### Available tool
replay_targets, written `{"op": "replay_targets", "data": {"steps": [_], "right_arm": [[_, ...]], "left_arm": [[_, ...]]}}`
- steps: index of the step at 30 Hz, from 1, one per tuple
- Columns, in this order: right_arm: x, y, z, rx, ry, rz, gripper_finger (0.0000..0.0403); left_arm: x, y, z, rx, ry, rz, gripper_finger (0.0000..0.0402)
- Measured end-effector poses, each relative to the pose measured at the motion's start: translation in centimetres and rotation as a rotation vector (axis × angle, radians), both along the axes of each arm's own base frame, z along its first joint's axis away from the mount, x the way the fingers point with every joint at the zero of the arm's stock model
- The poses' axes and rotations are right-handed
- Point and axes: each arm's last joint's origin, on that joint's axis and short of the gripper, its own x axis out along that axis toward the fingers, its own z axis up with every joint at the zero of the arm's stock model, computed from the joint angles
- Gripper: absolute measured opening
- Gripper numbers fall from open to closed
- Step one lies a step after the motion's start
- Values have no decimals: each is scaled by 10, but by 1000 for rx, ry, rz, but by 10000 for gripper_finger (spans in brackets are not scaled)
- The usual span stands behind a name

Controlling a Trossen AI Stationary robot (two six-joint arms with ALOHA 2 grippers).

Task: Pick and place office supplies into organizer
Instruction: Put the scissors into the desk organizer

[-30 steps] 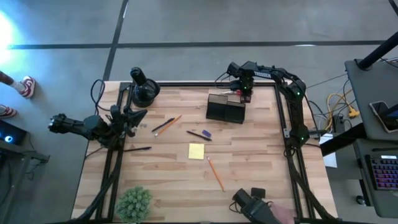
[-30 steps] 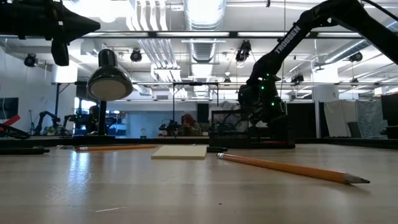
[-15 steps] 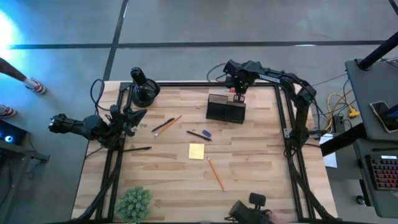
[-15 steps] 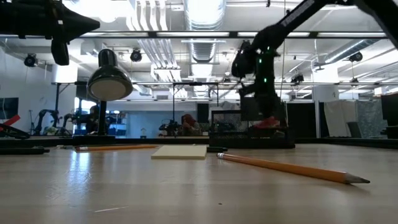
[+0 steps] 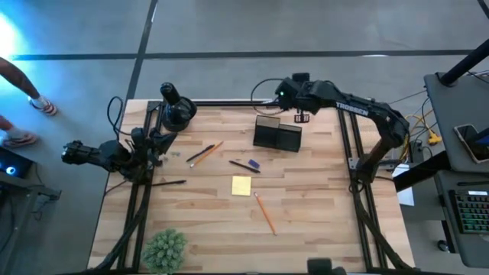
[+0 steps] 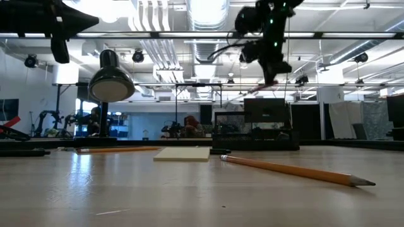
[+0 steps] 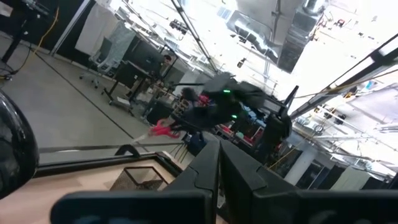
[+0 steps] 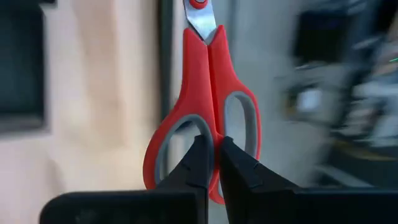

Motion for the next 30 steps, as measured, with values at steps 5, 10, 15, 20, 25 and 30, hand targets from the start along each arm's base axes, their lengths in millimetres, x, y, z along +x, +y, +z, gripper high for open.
{"op": "replay_targets", "data": {"steps": [5, 10, 15, 20, 25, 30], "right_arm": [[6, 31, 14, -205, 222, 131, 12], [8, 60, 22, -266, 287, 218, 12], [13, 91, 20, -309, 329, 282, 12], [16, 108, 15, -302, 352, 334, 12], [21, 105, 1, -311, 411, 326, 12], [27, 95, -16, -330, 493, 294, 12]], "left_arm": [[-1, 0, 0, -2, -8, 0, 0], [-1, 0, 0, -3, -8, 0, 0], [-2, 0, 1, -5, -11, -1, 0], [-1, 0, 1, -11, -14, -2, 0], [-2, 0, 2, -15, -29, -3, 0], [-2, 1, 2, -15, -36, -2, 0]]}}
